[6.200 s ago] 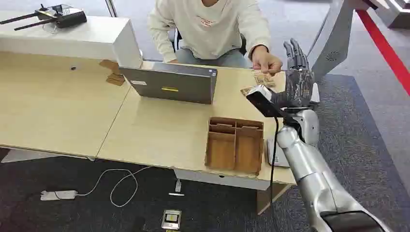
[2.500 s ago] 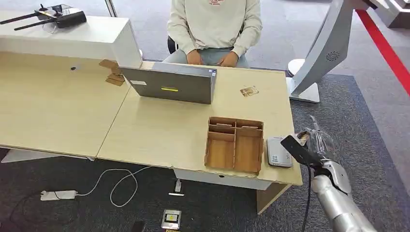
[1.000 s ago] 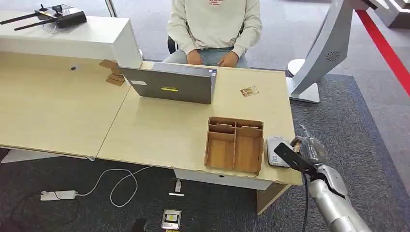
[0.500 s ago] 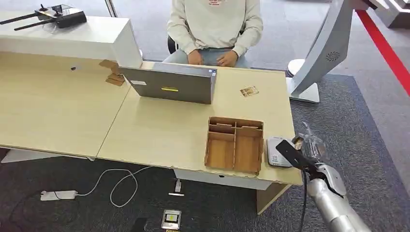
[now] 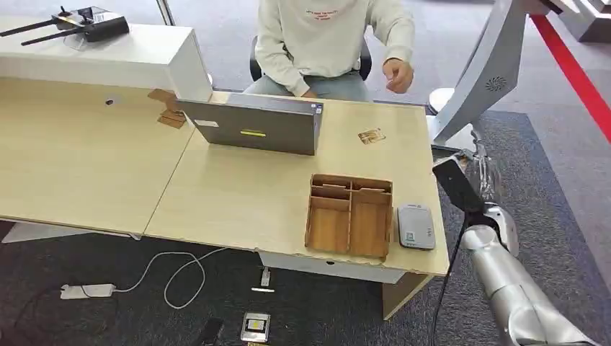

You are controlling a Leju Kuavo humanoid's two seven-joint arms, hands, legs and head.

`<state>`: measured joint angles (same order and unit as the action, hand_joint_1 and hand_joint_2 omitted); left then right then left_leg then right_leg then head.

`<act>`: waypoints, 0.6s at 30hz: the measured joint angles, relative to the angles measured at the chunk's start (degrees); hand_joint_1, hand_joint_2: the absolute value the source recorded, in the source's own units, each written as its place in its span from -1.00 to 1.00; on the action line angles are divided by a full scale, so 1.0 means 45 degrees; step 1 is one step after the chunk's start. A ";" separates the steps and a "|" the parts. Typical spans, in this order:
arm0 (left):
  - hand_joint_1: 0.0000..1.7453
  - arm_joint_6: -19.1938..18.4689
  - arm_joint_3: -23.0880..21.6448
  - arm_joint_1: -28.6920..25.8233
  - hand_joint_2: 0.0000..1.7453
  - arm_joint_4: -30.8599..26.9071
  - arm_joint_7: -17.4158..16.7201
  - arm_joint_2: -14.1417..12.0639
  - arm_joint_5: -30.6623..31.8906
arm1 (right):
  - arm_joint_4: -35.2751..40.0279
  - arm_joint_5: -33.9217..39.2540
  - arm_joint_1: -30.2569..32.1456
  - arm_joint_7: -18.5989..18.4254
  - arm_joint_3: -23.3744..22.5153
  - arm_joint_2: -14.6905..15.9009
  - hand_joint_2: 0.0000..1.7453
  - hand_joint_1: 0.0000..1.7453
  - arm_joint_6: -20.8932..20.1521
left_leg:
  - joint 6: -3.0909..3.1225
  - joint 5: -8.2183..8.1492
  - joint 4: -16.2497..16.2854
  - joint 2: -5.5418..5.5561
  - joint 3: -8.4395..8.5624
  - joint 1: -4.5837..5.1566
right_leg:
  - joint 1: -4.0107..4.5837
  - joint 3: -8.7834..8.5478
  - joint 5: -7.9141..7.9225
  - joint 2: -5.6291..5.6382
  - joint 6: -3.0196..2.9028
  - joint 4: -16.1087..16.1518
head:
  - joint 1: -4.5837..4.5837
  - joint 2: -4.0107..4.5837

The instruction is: Pass the card to the sensor for recognition and then transmit it.

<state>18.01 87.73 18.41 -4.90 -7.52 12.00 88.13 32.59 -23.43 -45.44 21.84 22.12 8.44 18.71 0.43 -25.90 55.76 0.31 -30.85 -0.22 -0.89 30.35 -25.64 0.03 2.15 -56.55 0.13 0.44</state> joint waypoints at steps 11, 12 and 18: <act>-1.00 0.0000 -0.0034 0.0096 -1.00 0.0000 0.0418 -0.0005 0.0000 | 0.0107 -0.1215 -0.1173 -0.0034 0.0054 -0.0714 1.00 1.00 -0.0044 | -0.0001 0.0000 -0.0001 0.0001 -0.0003 -0.0001 | 0.0003 0.0002 0.0000 0.0000 -0.0001 -0.0003 | 0.0005 0.0000; -1.00 0.0000 -0.0049 0.0098 -1.00 0.0000 0.0500 -0.0005 0.0000 | 0.0107 -0.1448 -0.1285 -0.0044 0.0107 -0.0831 1.00 1.00 -0.0049 | -0.0001 0.0000 -0.0001 0.0000 -0.0003 0.0000 | 0.0004 0.0003 0.0000 0.0000 -0.0001 -0.0004 | 0.0000 0.0000; -1.00 -0.0127 -0.0462 0.0142 -1.00 0.0000 0.0782 -0.0010 0.0000 | -0.0073 -0.2580 -0.1968 -0.0053 0.0549 -0.1521 1.00 1.00 -0.0112 | -0.0003 0.0002 -0.0002 0.0001 -0.0005 -0.0004 | 0.0007 0.0002 0.0000 0.0000 -0.0001 -0.0010 | 0.0005 0.0000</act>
<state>17.44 85.66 19.05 -4.90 -4.00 11.96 88.13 32.26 -35.04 -54.30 21.59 24.59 1.59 18.21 0.42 -25.89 55.75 0.31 -30.87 -0.23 -0.86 30.36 -25.64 0.03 2.15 -56.59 0.15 0.44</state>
